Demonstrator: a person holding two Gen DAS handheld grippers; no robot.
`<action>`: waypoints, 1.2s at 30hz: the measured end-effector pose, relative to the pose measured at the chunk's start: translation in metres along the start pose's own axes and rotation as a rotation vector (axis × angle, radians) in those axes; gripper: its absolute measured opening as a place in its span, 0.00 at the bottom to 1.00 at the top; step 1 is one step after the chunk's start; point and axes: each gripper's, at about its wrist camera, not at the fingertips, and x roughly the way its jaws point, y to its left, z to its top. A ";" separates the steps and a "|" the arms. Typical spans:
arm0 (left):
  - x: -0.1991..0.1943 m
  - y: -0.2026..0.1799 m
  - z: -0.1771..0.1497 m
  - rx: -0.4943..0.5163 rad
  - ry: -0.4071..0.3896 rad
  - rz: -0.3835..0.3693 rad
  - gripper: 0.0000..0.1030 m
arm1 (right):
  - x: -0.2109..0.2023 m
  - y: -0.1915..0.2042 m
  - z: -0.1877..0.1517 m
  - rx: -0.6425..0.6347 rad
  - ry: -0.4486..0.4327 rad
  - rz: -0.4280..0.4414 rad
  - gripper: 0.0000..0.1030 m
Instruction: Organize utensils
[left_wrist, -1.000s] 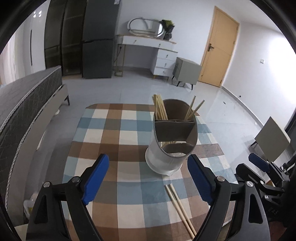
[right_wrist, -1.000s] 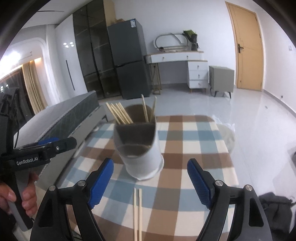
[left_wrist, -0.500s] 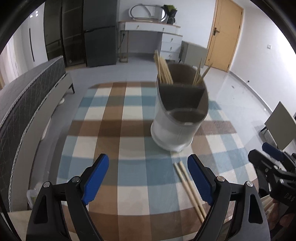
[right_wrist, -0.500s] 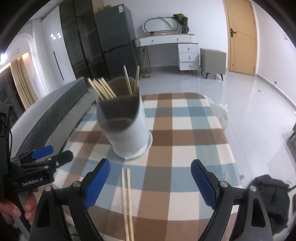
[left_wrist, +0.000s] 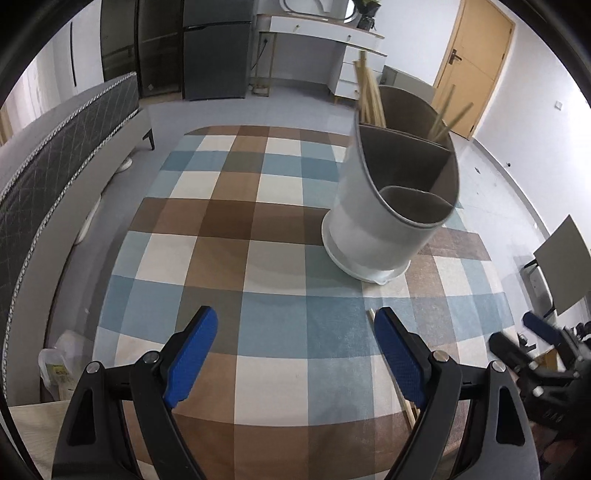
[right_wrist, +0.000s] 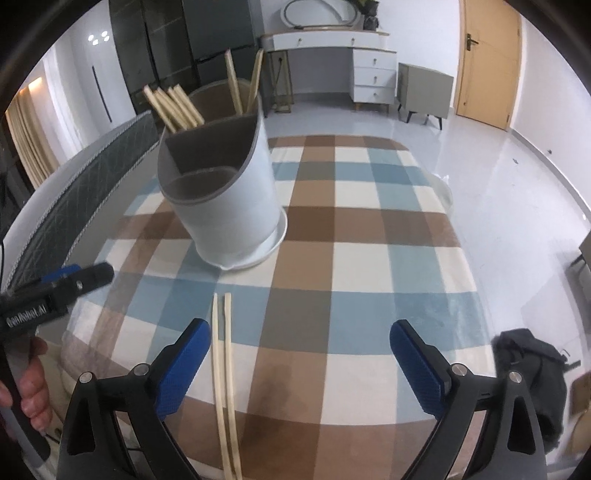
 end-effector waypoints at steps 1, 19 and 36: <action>0.002 0.001 0.001 -0.008 0.004 -0.002 0.81 | 0.004 0.003 0.000 -0.008 0.011 0.001 0.96; 0.049 0.050 0.014 -0.227 0.219 0.040 0.81 | 0.070 0.048 0.017 -0.165 0.109 -0.039 0.91; 0.053 0.056 0.020 -0.266 0.264 0.032 0.81 | 0.102 0.072 0.020 -0.232 0.174 -0.028 0.36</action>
